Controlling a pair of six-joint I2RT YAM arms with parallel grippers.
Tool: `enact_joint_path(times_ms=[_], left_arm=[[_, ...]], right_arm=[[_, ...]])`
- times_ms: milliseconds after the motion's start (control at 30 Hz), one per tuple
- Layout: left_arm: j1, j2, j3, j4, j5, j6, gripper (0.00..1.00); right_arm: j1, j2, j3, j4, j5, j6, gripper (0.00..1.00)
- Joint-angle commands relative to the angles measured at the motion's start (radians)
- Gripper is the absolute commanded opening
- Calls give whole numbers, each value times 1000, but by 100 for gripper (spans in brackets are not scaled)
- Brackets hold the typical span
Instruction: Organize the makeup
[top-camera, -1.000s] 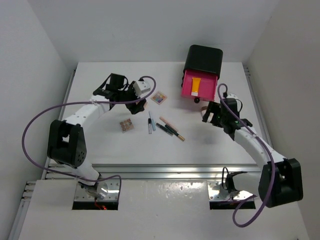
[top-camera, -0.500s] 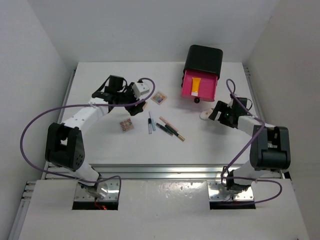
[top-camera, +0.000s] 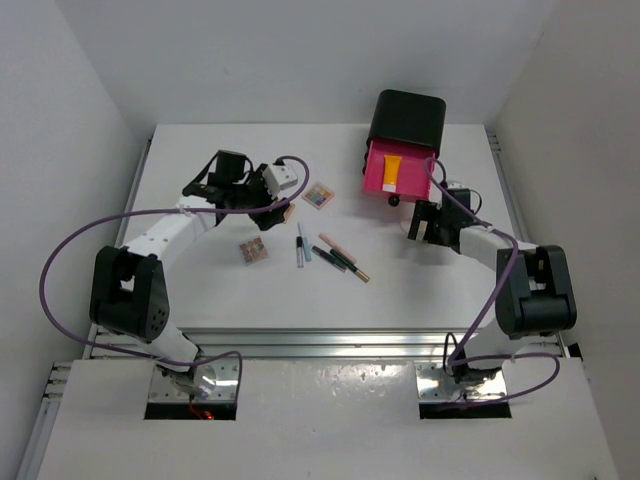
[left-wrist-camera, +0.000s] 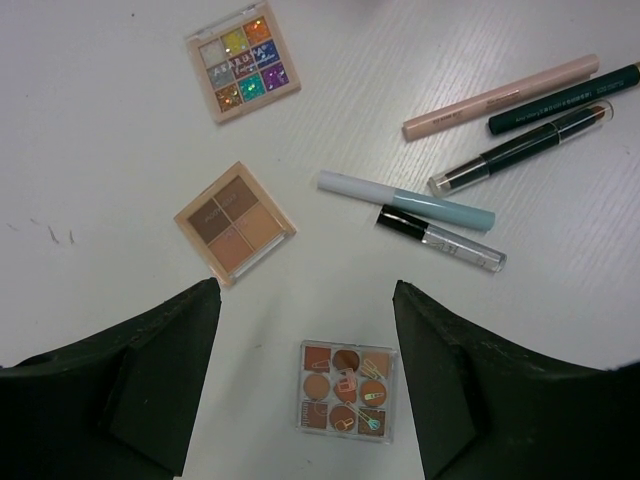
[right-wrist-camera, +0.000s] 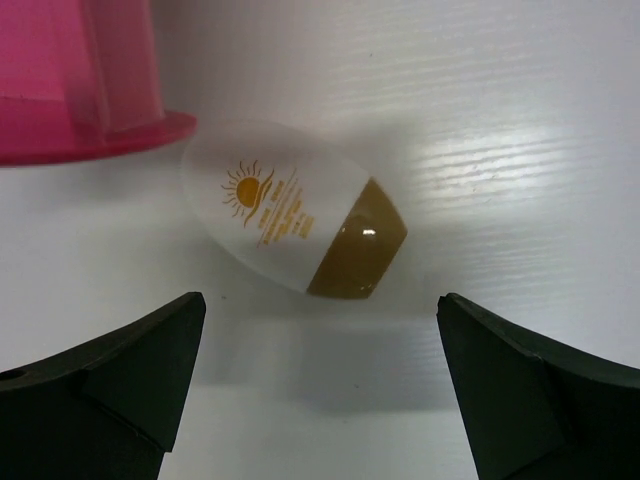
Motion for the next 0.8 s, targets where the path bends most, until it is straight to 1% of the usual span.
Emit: enact_joint_path(times_ms=[0, 33, 100, 133, 167, 267, 333, 433, 567, 767], left_arm=[[11, -43, -6, 24, 11, 15, 76], [11, -43, -6, 24, 11, 15, 77], [11, -43, -6, 24, 11, 25, 77], [11, -43, -6, 24, 2, 25, 77], [11, -43, -6, 24, 2, 25, 77], [11, -43, -6, 24, 2, 35, 77], [11, -43, -6, 24, 2, 35, 77], [11, -43, -6, 24, 2, 35, 77], [11, -43, -6, 24, 2, 35, 77], [11, -43, -6, 24, 2, 35, 77]], right_arm=[[-2, 14, 43, 27, 21, -111, 100], [-2, 13, 38, 67, -40, -140, 100], [-3, 14, 46, 66, -104, -235, 100], [-8, 19, 55, 38, -152, -293, 100], [-20, 25, 69, 29, -207, -318, 100], [-36, 63, 136, -78, -291, -450, 100], [-36, 92, 175, -146, -283, -470, 100], [-34, 119, 182, -150, -281, -499, 100], [-37, 161, 219, -184, -246, -495, 100], [-37, 200, 231, -178, -223, -483, 96]])
